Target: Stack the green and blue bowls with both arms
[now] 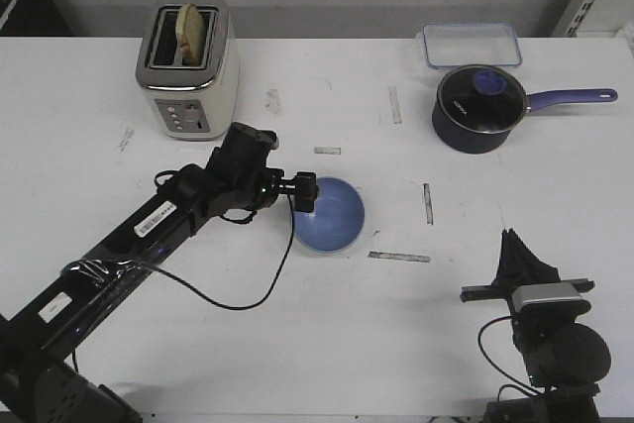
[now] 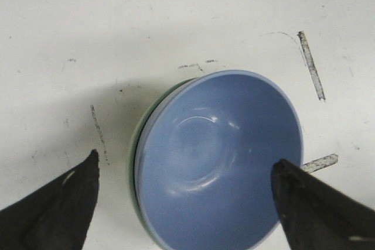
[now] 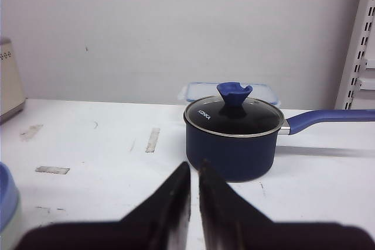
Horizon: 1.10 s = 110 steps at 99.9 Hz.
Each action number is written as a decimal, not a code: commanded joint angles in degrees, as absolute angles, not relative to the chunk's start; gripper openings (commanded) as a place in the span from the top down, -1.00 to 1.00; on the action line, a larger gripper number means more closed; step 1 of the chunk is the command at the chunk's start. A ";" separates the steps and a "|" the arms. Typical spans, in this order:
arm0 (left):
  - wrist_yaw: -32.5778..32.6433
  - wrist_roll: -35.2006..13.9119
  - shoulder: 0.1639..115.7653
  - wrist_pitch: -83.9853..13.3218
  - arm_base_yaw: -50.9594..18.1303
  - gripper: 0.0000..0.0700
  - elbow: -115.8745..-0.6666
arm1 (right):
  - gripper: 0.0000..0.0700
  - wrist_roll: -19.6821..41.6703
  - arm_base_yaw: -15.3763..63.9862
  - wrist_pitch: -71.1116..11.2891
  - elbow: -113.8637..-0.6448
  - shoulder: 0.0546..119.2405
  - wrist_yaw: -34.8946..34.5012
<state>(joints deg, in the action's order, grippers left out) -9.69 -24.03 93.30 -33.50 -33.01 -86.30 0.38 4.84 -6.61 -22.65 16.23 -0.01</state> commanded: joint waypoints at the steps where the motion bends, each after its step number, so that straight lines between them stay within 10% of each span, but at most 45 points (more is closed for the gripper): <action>1: -8.62 -18.92 92.84 -33.50 -33.39 -0.50 -87.44 | 0.96 0.19 4.91 -6.02 -22.83 16.14 0.01; 12: -6.63 -13.78 89.73 -30.87 -33.39 -0.41 -85.21 | 0.96 0.19 4.91 -6.00 -22.83 16.14 0.01; 46: -5.28 -3.42 73.80 -7.51 -30.68 1.00 -62.24 | 0.96 0.19 4.91 -6.02 -22.83 16.14 0.01; 110: -1.23 -3.44 38.74 14.90 -9.52 1.00 -23.20 | 0.96 0.19 4.91 -6.02 -22.83 16.14 0.01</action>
